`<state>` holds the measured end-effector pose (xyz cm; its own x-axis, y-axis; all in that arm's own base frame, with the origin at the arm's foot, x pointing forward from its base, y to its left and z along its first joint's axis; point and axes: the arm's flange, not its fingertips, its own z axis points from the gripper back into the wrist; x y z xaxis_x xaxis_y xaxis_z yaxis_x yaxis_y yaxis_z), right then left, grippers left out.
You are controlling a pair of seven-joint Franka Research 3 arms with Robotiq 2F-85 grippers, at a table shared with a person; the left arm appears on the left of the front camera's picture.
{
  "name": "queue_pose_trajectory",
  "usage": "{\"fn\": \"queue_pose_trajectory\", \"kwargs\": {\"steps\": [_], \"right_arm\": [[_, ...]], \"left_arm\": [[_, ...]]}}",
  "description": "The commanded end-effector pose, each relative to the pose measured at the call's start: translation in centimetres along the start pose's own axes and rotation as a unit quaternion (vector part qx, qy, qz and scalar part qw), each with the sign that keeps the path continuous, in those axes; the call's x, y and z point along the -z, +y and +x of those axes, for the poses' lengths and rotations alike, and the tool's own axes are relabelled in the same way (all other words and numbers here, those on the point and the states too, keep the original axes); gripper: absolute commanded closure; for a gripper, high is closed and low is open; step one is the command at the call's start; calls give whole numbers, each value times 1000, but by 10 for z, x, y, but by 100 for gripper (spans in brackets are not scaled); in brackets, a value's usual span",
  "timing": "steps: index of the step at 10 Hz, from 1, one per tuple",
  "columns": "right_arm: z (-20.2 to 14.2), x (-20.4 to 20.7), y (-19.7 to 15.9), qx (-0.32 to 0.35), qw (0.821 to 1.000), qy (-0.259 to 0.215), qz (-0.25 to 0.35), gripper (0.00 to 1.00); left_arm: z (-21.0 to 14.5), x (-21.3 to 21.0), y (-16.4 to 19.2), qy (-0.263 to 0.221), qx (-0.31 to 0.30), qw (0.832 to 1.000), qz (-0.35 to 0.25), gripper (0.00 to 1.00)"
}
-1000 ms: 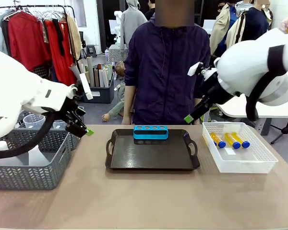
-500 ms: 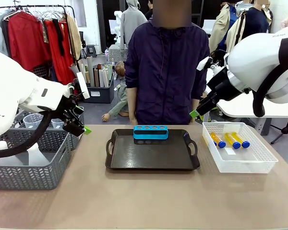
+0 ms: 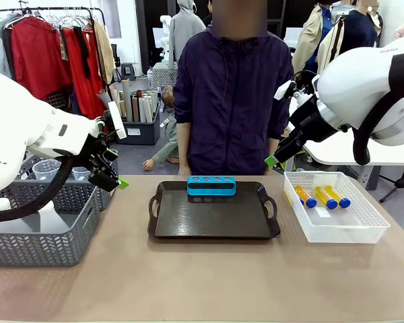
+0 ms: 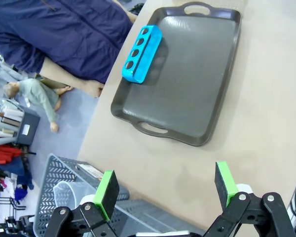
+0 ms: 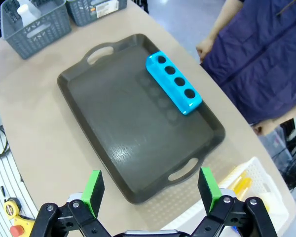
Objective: Prepare the laboratory tools.
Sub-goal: Pick up one Large Measuring Cup and place it on the Handle tray.
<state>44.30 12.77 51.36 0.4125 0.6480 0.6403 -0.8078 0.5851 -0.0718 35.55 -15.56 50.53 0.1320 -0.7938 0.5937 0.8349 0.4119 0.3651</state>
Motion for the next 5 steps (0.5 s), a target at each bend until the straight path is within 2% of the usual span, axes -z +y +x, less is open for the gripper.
{"fn": "queue_pose_trajectory", "kwargs": {"steps": [1, 2, 3, 5], "right_arm": [[1, -1, 0, 6, 1000, 4, -1, 0], [1, -1, 0, 6, 1000, 4, -1, 0], [0, 0, 0, 0, 1000, 0, 0, 0], [5, -7, 6, -21, 999, 1, 27, 0]], "left_arm": [[0, 0, 0, 0, -9, 1000, -1, 0], [0, 0, 0, 0, 0, 1000, 0, 0], [10, -3, 7, -6, 5, 995, -104, 0], [23, -8, 15, -6, -4, 986, -164, 0]]}}
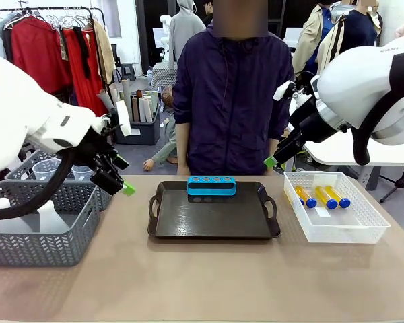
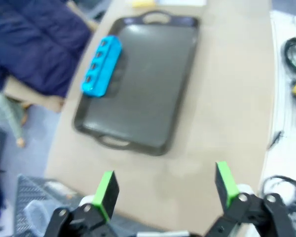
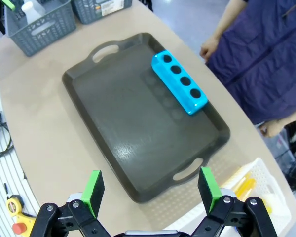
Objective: Prepare the laboratory tools.
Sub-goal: Pick up one Large Measuring Cup and place it on the Handle tray.
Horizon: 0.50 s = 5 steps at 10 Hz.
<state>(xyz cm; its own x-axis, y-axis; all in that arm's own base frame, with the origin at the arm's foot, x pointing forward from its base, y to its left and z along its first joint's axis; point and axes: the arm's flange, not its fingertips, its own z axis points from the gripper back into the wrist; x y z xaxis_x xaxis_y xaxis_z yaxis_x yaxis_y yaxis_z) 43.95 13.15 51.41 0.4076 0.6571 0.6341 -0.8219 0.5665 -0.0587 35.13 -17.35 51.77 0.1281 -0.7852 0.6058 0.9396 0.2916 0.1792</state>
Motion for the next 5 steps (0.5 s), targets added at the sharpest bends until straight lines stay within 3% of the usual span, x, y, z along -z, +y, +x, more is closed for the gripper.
{"fn": "queue_pose_trajectory", "kwargs": {"steps": [1, 5], "right_arm": [[5, -12, 3, -26, 999, -2, 22, 0], [17, -45, -14, -49, 997, -37, 40, 0]], "left_arm": [[7, -12, 26, -1, -18, 999, -42, 0], [20, -15, 55, 1, -56, 998, -37, 0]]}}
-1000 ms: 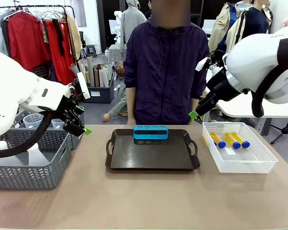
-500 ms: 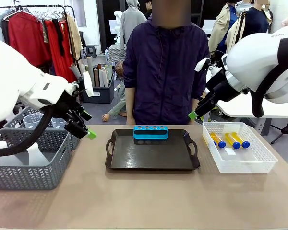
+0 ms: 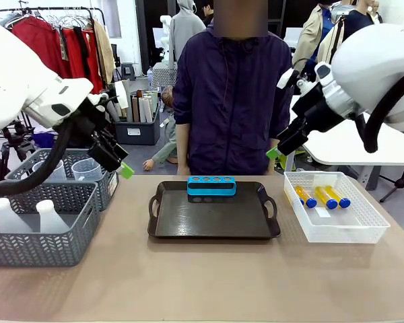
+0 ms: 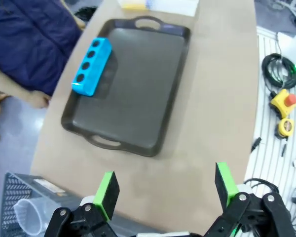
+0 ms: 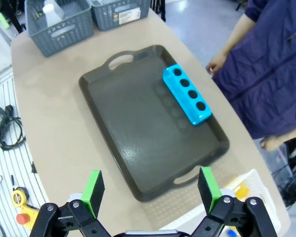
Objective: Prepare the laboratory tools.
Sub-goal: Pick up one Large Measuring Cup and place it on the Handle tray.
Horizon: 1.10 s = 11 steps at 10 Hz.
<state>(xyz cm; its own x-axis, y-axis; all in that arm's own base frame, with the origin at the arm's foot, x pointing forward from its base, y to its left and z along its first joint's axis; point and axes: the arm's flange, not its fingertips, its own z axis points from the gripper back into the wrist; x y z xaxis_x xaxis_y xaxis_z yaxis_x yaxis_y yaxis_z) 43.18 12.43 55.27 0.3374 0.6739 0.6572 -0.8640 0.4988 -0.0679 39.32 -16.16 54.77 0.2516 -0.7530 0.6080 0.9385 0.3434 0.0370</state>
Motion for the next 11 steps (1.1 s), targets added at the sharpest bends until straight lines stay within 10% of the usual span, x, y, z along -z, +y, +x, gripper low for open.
{"fn": "queue_pose_trajectory", "kwargs": {"steps": [1, 11], "right_arm": [[2, -20, -23, -18, 999, -20, 23, 0], [-21, -52, -68, -17, 998, -44, 36, 0]], "left_arm": [[11, -3, 11, -18, 15, 1000, 19, 0], [28, -23, 41, -78, 18, 996, 45, 0]]}}
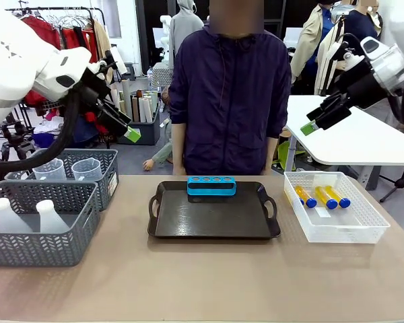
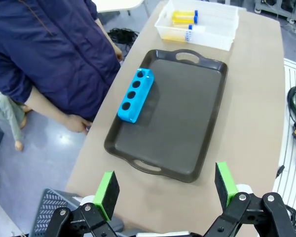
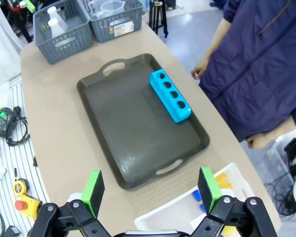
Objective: Prepare the laboratory tools.
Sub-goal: Pick up one Large Measuring Cup and place it on the Handle tray.
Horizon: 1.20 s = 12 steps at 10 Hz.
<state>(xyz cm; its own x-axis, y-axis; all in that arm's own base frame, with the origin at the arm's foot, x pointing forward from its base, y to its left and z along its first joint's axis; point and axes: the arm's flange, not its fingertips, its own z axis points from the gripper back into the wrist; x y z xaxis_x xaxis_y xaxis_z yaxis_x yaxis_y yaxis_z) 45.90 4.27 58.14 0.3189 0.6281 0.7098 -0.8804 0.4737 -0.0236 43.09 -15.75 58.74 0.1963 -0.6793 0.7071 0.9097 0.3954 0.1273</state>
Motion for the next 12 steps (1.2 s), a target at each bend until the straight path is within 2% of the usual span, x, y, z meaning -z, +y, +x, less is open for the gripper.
{"fn": "queue_pose_trajectory", "kwargs": {"steps": [1, 2, 12], "right_arm": [[9, 8, 0, -22, 1000, -12, -2, 0], [0, 0, 0, 0, 1000, 0, 0, 0], [0, 0, 0, 0, 1000, 0, 0, 0]], "left_arm": [[1, -1, 0, 1, 0, 1000, 2, 0], [1, -1, 0, 1, 0, 1000, 2, 0], [1, -1, 0, 1, 0, 1000, 2, 0]]}}
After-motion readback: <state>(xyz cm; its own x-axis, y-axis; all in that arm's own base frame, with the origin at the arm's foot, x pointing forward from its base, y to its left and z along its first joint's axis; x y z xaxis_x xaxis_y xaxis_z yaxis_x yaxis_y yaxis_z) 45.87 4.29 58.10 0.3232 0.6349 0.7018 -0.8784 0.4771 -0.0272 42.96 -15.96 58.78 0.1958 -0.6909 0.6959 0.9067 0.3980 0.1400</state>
